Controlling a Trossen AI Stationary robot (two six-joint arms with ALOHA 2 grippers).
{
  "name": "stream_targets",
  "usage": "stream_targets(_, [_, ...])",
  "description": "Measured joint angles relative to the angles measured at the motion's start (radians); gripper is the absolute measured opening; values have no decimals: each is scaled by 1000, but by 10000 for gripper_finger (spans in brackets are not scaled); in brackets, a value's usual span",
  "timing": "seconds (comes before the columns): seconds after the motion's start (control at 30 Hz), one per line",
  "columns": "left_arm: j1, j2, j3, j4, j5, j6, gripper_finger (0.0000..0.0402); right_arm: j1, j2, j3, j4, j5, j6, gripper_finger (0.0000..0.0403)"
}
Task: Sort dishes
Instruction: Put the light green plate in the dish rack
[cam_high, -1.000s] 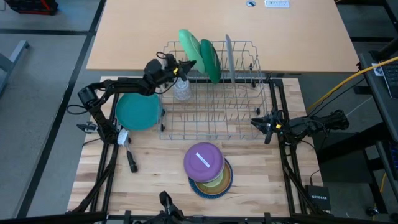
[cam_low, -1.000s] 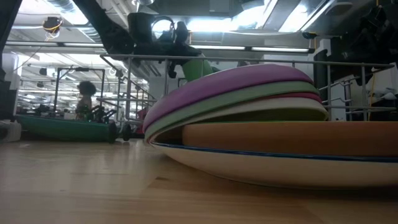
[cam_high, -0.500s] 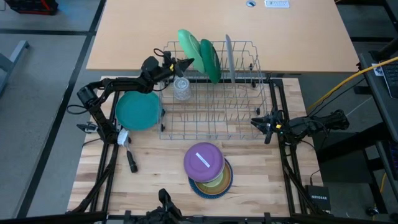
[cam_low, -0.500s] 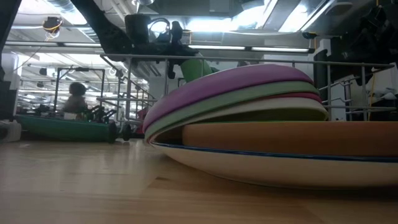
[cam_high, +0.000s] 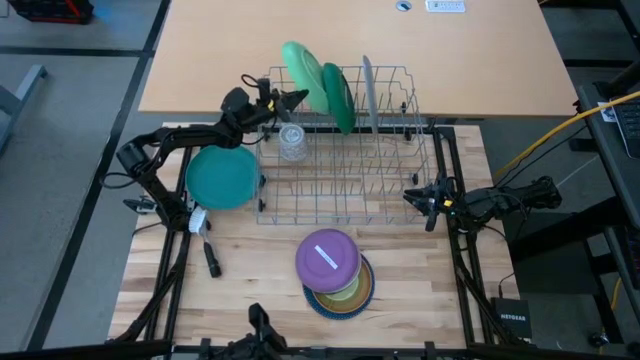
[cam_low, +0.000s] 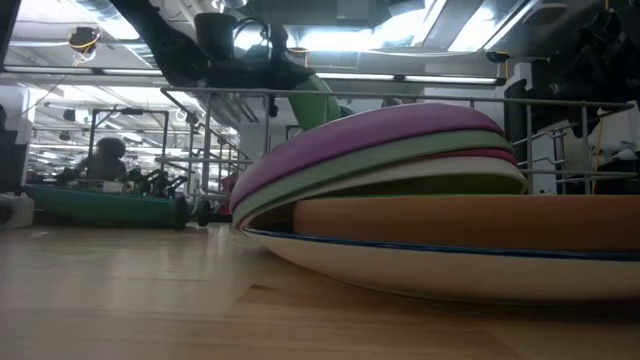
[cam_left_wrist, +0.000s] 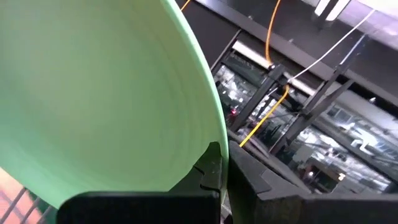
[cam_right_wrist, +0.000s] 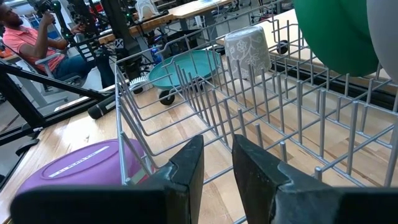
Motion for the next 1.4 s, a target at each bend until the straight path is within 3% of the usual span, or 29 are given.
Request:
stream_targets(0.47, [0, -17, 1, -277, 3, 129, 0, 0, 0, 0, -2, 0, 0, 88])
stream_targets(0.73, [-1, -17, 1, -355, -6, 152, 3, 0, 0, 0, -4, 0, 0, 88])
stream_targets(1.17, [0, -18, 1, -467, -72, 149, 86, 0, 1, -2, -9, 0, 0, 88])
stream_targets(1.4, [25, -60, 1, -512, -6, 132, 114, 0, 1, -2, -11, 0, 0, 88])
